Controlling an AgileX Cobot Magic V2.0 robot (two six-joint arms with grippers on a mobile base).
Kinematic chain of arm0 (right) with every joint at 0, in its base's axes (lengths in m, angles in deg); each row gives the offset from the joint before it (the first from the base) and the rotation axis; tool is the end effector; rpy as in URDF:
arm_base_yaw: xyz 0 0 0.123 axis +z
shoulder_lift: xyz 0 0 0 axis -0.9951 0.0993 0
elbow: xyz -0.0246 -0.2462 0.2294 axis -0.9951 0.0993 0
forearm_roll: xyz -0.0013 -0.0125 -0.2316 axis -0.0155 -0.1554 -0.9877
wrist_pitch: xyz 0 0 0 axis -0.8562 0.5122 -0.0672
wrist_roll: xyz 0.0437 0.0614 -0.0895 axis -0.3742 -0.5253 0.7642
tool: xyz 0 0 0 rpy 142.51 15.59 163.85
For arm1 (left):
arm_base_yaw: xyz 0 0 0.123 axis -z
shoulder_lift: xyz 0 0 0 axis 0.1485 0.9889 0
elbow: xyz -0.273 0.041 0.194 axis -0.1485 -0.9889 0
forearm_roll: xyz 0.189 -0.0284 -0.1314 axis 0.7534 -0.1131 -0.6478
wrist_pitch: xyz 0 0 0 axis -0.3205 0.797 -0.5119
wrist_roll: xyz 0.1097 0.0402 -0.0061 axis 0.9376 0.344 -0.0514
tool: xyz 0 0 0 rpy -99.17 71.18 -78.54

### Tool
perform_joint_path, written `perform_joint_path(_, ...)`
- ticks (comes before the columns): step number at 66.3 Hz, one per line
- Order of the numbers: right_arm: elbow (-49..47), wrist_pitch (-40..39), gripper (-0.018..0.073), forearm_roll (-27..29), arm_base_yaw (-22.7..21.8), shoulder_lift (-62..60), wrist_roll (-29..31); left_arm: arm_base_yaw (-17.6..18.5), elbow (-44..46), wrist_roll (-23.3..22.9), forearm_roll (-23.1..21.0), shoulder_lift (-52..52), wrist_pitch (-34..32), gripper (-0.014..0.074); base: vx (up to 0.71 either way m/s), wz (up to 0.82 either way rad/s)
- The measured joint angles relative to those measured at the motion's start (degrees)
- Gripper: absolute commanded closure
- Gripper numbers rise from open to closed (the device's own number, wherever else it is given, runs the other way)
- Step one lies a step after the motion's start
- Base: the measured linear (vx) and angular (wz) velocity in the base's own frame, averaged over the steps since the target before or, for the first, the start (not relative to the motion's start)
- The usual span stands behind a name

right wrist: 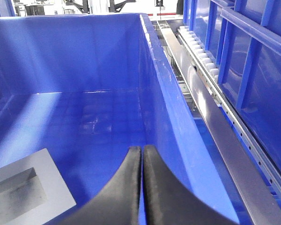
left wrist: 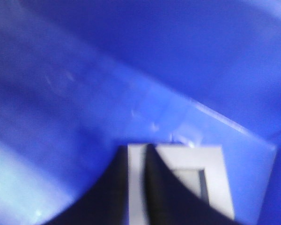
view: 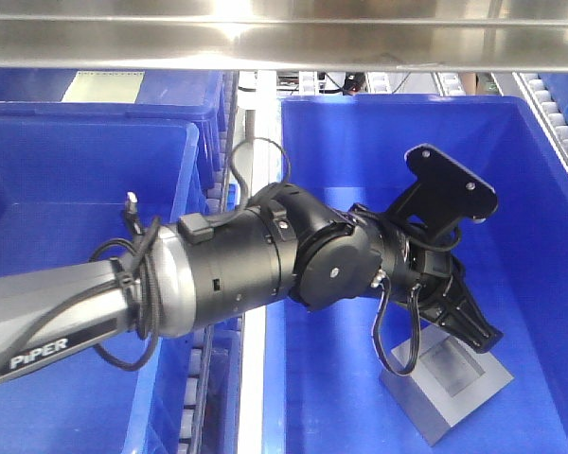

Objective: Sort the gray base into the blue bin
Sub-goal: 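Swing the left arm over the farther blue bin and lower the block, then open the left gripper to release the block and withdraw the arm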

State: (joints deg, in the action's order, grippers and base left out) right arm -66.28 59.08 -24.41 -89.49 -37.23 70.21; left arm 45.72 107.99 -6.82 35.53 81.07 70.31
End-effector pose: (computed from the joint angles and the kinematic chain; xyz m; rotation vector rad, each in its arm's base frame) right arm 0.0086 -0.0002 0.1846 0.1055 1.6798 -0.0367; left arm 0.2702 -0.3853 0.3230 1.0604 2.0384 -0.5654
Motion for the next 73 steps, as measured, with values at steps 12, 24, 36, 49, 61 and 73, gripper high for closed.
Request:
perform_joint_path(12, 0.0, 0.0, 0.0564, 0.0, 0.0, 0.0, 0.0, 0.06, -2.52, 0.19, 0.51, -2.44, -3.31, 0.0604, 0.0, 0.0)
perform_joint_path(24, 0.0, 0.0, 0.0564, 0.0, 0.0, 0.0, 0.0, 0.1, -13.23, 0.35, 0.58, -11.13, -11.33, 0.0604, 0.0, 0.0)
perform_joint_path(36, 0.0, 0.0, 0.0564, 0.0, 0.0, 0.0, 0.0, 0.1, -24.14, 0.35, 0.7, -22.88, -12.4, 0.0604, 0.0, 0.0)
perform_joint_path(49, 0.0, 0.05, 0.0564, 0.0, 0.0, 0.0, 0.0, 0.1, -34.07, 0.1, 0.72, -37.84, -12.52, 0.0604, 0.0, 0.0)
perform_joint_path(61, 0.0, 0.05, 0.0564, 0.0, 0.0, 0.0, 0.0, 0.1, -42.17, -1.53, 0.6, -49.08, -12.47, 0.0604, 0.0, 0.0)
perform_joint_path(73, 0.0, 0.05, 0.0564, 0.0, 0.0, 0.0, 0.0, 0.1, -49.01, -3.85, 0.56, -59.68, -12.47, 0.0604, 0.0, 0.0)
